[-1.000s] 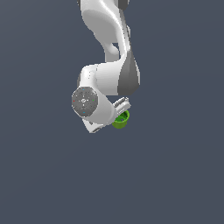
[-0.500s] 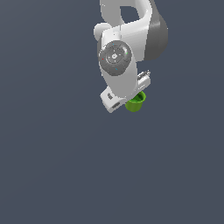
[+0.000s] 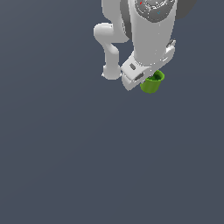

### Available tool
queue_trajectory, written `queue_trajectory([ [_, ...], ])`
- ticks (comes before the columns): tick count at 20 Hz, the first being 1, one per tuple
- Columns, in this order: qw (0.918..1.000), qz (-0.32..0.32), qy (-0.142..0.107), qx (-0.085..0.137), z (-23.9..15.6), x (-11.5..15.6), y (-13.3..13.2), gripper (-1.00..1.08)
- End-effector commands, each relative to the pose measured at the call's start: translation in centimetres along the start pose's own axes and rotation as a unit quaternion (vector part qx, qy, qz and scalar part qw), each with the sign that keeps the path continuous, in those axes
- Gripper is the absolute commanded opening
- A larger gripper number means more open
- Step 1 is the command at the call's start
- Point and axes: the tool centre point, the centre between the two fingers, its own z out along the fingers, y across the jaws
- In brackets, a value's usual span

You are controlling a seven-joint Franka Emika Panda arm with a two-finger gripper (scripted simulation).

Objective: Pick up the object and move it to a goal position.

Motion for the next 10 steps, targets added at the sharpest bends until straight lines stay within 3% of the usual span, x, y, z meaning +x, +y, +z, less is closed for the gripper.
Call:
queue_trajectory([
  [1, 1.0, 0.0, 0.0, 0.0, -0.7, -0.4, -2.3, -1.0],
  [6, 1.0, 0.0, 0.001, 0.001, -1.8, -0.8, -5.3, -1.0],
  [10, 1.0, 0.0, 0.001, 0.001, -2.0, -0.9, -6.0, -1.0],
])
